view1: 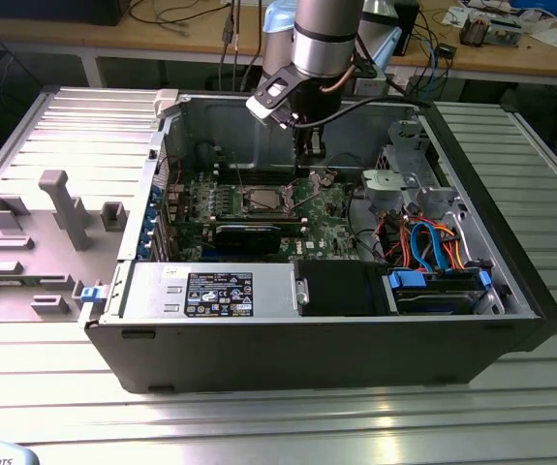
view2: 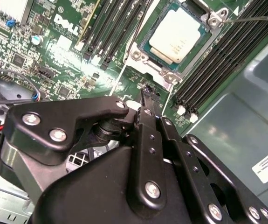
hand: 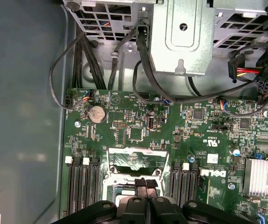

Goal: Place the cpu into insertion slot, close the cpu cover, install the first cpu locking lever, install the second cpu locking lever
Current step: 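Close the cpu cover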

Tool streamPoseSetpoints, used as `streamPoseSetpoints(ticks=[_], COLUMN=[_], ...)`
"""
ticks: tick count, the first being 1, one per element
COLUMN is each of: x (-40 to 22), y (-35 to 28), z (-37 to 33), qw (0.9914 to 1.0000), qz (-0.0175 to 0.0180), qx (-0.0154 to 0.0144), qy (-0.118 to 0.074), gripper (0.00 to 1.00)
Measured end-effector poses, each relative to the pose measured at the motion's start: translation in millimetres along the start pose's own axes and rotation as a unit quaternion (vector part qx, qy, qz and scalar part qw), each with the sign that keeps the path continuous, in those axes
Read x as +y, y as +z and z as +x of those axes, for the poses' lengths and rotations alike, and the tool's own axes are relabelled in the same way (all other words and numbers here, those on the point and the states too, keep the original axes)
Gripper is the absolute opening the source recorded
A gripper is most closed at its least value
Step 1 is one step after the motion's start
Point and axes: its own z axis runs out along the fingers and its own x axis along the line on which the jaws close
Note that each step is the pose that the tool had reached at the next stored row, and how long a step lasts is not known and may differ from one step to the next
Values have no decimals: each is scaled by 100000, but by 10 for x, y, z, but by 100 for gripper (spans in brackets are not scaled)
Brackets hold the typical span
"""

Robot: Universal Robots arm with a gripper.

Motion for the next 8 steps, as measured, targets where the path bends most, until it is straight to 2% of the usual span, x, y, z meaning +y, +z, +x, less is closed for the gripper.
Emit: streamPoseSetpoints(ticks=[8], x=[87], y=[7], z=[-5], qw=[100000], qz=[-6], qx=[11], qy=[-4], gripper=[11])
